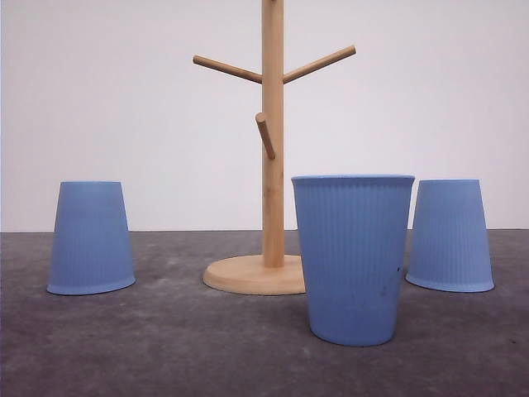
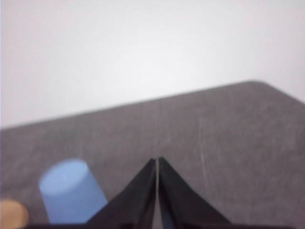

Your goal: Place three cups

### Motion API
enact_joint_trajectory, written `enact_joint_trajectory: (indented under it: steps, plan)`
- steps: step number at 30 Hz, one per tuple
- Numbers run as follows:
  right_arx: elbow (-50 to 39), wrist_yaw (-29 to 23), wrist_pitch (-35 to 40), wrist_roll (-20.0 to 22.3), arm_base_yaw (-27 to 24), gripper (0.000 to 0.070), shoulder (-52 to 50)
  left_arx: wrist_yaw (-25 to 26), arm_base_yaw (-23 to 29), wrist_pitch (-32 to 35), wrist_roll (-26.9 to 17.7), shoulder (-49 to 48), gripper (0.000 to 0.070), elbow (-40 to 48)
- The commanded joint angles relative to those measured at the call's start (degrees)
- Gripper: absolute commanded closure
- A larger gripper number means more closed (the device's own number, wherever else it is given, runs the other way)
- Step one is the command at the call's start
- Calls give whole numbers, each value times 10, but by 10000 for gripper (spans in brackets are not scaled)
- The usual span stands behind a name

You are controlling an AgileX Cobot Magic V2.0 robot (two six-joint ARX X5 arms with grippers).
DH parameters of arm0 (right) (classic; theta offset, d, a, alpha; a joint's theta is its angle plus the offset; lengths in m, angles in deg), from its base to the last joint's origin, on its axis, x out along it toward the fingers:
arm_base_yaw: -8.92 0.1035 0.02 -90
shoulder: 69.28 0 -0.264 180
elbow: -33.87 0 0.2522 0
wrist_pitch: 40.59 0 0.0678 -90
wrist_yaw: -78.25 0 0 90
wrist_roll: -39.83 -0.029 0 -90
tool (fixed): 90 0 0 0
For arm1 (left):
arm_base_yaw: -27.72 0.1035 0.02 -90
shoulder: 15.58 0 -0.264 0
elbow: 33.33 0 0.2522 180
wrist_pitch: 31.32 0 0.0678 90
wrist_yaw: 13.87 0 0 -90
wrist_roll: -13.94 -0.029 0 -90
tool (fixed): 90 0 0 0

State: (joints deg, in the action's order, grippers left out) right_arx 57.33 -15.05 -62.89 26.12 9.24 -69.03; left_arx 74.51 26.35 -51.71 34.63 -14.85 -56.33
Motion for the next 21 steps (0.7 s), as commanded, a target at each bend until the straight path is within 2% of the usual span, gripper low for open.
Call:
enact_joint_trajectory:
  steps: [1,4,8,13,16,21]
  plan:
    - [37,-10,-26,-20,-1,696,2,-9,0,-35,6,7,696,-45]
    - [103,-28,-94,-19,-1,697,18,-20,0,-134,6,35,696,-120]
    - [184,-28,-193,-8,-1,697,55,-30,0,-262,6,87,697,-217]
    - [252,-19,-279,35,-1,696,119,-23,0,-358,5,160,697,-299]
    - [268,11,-313,66,-1,696,159,-6,0,-402,-5,209,697,-337]
    - [269,87,-322,87,-1,697,216,30,0,-450,-23,283,697,-385]
